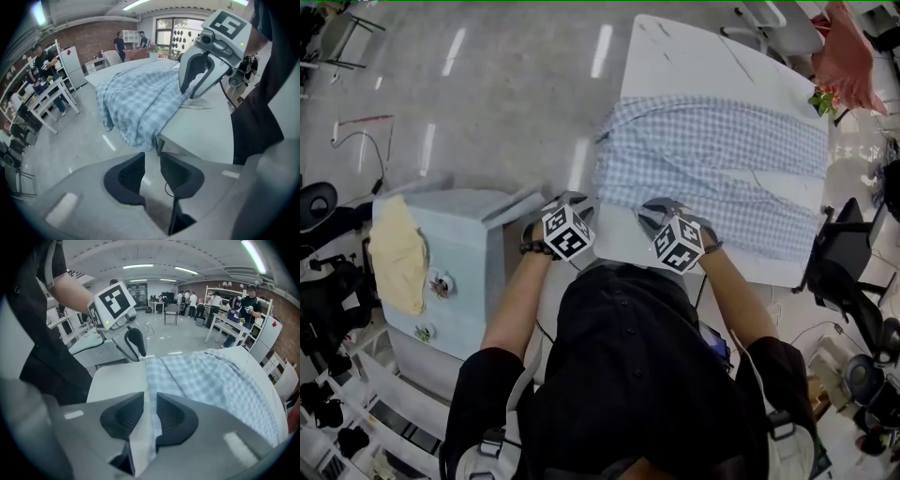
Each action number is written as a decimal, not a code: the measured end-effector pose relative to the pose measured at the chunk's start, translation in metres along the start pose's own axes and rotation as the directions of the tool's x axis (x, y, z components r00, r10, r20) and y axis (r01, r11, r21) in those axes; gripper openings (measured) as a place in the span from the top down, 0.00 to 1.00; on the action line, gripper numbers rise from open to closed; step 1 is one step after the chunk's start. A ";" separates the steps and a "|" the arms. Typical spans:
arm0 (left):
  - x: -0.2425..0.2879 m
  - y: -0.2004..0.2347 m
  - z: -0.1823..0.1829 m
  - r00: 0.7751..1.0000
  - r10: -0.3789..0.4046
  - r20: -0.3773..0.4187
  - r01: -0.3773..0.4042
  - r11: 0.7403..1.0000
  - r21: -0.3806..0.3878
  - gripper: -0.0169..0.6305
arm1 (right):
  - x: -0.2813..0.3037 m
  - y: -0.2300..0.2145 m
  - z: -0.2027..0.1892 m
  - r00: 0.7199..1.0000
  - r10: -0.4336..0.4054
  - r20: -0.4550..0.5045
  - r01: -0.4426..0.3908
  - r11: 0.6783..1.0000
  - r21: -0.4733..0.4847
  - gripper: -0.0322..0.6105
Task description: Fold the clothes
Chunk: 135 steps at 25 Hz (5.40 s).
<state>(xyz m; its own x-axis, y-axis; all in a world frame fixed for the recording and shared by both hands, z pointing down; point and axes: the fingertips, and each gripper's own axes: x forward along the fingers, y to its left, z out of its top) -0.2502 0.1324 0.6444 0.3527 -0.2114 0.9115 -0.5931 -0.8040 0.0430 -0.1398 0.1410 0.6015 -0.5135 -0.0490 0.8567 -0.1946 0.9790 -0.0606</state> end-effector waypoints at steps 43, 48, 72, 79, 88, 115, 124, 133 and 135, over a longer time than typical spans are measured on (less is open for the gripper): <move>-0.036 -0.013 -0.011 0.979 -0.198 -0.057 0.205 0.931 0.302 0.95 | -0.013 0.018 -0.045 0.994 0.014 -0.112 -0.007 0.998 0.065 0.90; -0.036 -0.021 -0.023 0.971 -0.221 -0.089 0.237 0.922 0.307 0.95 | -0.020 0.037 -0.044 0.990 0.111 -0.092 -0.100 0.989 0.113 0.90; -0.037 0.037 0.011 0.993 -0.093 0.075 0.088 0.994 0.060 0.80 | -0.048 -0.071 0.019 0.998 -0.035 0.046 0.035 0.999 0.013 0.79; -0.022 0.092 0.040 0.992 0.016 0.125 -0.018 1.000 0.012 0.84 | -0.052 -0.133 0.030 0.993 -0.111 0.039 0.113 0.992 -0.046 0.81; 0.008 0.127 0.058 0.995 0.014 0.103 -0.017 1.000 0.024 0.84 | -0.036 -0.191 0.031 0.990 -0.141 0.027 0.143 0.987 -0.073 0.82; 0.054 0.164 0.074 0.994 -0.027 0.107 0.025 0.999 0.023 0.96 | 0.009 -0.257 0.031 0.987 -0.159 -0.006 0.155 0.970 -0.187 0.88; 0.016 0.228 0.079 0.990 0.087 0.108 -0.083 0.996 -0.039 0.96 | -0.002 -0.282 0.053 0.972 -0.226 0.060 0.232 0.964 -0.133 0.93; 0.010 0.264 0.083 0.985 0.168 0.048 -0.165 0.984 -0.063 0.96 | 0.004 -0.289 0.064 0.982 -0.189 0.025 0.190 0.975 -0.118 0.92; 0.012 0.270 0.080 0.982 0.183 0.041 -0.178 0.978 -0.111 0.96 | 0.007 -0.276 0.061 0.994 -0.106 -0.012 0.104 0.987 -0.126 0.80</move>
<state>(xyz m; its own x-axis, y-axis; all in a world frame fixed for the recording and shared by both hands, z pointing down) -0.3487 -0.1318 0.6339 0.2674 -0.3776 0.8865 -0.7227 -0.6871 -0.0746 -0.1406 -0.1412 0.5933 -0.4802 -0.1507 0.8641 -0.1401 0.9857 0.0941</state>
